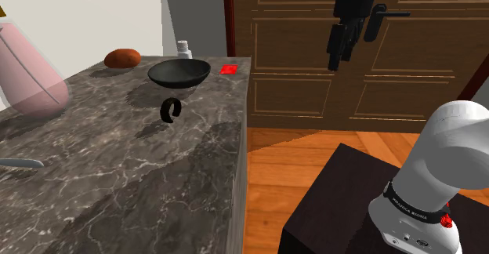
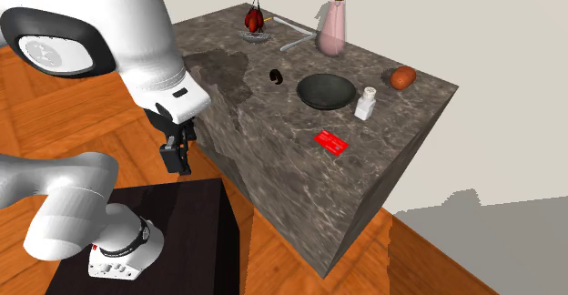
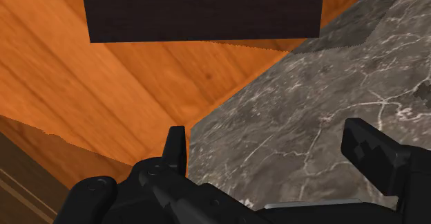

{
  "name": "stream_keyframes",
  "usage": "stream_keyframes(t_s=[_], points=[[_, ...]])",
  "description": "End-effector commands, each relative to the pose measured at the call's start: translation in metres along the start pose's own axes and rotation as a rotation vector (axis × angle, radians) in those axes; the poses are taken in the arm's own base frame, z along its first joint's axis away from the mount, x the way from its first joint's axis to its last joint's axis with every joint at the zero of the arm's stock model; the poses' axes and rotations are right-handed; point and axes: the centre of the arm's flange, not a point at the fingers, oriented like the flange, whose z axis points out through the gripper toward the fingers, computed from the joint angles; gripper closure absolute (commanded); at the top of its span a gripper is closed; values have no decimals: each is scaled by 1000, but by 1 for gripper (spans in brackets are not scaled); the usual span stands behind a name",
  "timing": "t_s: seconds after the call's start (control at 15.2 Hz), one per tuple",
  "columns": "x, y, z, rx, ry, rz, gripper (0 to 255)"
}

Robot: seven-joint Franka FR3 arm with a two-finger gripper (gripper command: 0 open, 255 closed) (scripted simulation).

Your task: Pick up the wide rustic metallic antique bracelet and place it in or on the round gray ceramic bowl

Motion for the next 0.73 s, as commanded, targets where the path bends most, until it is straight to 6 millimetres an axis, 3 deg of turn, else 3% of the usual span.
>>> stream_keyframes(t_s=[0.0,0.66], points=[[0,0,0,0,0,0,0],[50,-109,15,69,22,116,0]])
